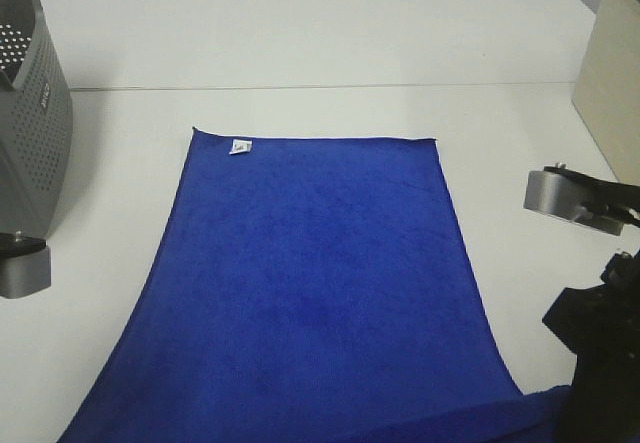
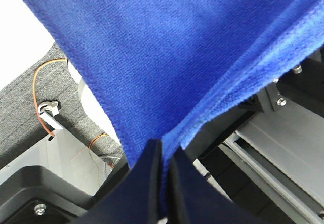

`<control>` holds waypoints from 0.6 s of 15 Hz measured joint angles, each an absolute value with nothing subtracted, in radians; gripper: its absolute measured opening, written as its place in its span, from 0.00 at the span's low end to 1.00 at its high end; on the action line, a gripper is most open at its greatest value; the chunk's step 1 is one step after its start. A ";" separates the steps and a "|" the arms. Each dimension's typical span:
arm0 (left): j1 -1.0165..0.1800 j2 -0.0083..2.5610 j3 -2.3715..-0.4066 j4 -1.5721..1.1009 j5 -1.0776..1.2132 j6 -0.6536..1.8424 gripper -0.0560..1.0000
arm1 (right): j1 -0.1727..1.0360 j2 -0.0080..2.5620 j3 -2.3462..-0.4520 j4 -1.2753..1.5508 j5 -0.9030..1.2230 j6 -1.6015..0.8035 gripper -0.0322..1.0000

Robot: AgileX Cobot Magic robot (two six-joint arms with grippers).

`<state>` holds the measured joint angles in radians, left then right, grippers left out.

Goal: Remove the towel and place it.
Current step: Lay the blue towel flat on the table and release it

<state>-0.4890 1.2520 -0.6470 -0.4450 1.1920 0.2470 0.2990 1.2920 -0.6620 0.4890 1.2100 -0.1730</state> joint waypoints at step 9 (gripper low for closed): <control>-0.489 1.252 -0.640 -0.502 1.200 0.247 0.55 | 0.299 1.292 -0.662 0.455 1.210 -0.070 0.65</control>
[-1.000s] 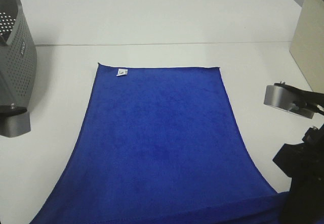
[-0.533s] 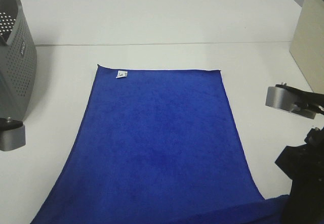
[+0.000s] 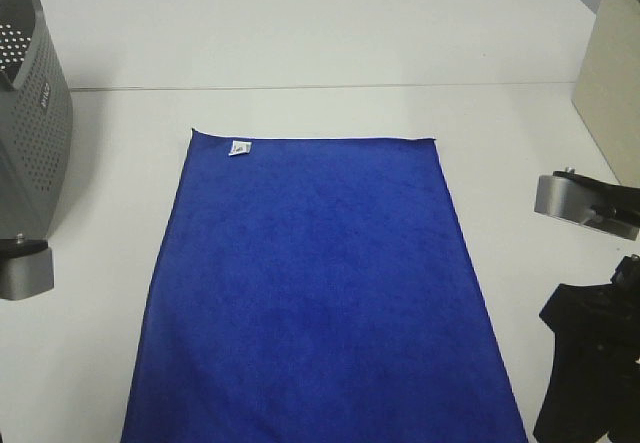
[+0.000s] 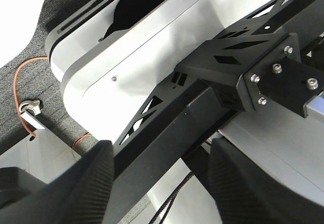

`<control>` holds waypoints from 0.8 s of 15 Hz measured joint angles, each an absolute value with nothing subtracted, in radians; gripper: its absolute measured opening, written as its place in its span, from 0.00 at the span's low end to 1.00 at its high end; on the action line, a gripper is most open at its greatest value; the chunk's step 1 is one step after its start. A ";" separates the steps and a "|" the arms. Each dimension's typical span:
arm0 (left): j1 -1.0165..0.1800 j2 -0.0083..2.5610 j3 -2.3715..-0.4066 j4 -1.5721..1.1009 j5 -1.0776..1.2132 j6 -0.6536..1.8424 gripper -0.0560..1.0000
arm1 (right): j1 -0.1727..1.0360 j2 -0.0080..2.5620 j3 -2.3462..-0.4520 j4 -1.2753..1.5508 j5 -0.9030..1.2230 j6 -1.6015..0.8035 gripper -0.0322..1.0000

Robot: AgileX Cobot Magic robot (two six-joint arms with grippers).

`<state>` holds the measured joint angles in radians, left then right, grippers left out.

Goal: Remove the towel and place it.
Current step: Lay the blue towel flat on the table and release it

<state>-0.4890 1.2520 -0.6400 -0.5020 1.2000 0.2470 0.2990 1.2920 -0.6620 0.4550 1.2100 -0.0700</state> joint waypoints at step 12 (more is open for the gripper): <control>-0.409 1.283 -0.970 -0.148 1.111 0.093 0.63 | 0.264 1.320 -1.060 0.235 1.210 0.028 0.70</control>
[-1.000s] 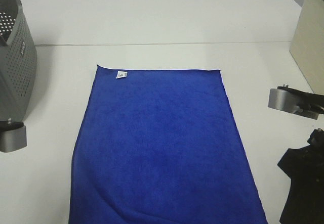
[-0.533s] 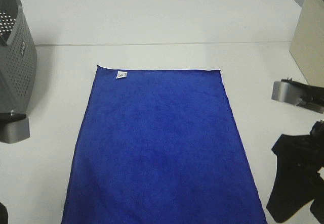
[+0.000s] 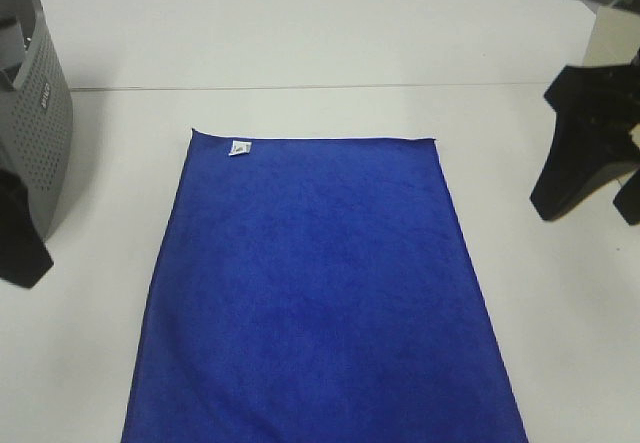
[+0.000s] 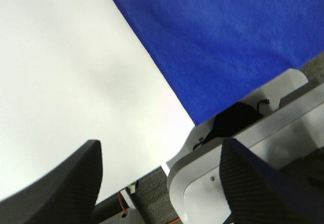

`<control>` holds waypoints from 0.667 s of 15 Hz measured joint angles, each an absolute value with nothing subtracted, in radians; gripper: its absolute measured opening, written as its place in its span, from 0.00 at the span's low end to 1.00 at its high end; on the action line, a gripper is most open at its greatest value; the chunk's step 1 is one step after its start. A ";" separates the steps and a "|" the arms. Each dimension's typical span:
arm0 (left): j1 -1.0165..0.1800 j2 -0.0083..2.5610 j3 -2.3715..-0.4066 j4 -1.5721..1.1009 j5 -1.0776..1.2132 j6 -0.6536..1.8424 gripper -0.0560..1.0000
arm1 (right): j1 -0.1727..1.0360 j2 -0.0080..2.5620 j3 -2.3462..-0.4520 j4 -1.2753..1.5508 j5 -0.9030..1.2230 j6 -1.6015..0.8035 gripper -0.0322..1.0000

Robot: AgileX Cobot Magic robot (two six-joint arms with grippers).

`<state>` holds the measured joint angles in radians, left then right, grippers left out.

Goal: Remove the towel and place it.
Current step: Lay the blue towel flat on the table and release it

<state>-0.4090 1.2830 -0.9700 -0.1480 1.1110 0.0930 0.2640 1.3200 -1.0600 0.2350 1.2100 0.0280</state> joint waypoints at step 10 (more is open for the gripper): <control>-0.196 1.833 -1.537 -0.344 1.060 0.117 0.64 | -0.112 1.773 -1.457 0.630 1.211 -0.356 0.70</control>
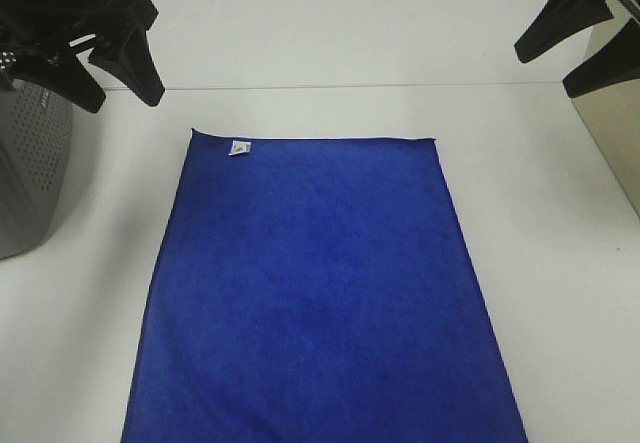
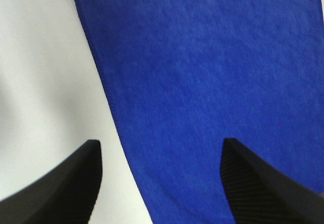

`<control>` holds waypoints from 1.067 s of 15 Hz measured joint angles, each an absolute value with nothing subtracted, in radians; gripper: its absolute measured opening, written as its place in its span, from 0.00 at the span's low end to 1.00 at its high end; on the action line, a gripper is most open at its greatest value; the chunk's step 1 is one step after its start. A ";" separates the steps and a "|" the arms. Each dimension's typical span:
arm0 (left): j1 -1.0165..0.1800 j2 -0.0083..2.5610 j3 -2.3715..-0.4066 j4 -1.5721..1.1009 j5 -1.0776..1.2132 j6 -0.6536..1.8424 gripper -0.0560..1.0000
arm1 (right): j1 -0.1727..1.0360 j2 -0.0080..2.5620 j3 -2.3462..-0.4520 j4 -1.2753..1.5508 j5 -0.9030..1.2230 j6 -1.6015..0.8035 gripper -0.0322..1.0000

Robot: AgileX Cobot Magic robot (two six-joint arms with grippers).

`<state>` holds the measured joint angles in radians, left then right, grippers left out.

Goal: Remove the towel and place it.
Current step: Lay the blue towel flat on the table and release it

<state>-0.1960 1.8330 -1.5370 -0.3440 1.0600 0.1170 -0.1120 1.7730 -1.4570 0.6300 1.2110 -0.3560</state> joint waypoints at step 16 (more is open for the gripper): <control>-0.052 2.533 -2.264 -0.459 1.179 0.195 0.64 | -0.112 2.485 -2.082 0.568 1.211 -0.353 0.70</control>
<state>-0.0520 2.5330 -2.2640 -0.4590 1.1790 0.1950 -0.1120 2.4850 -2.0820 0.5680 1.2110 -0.3530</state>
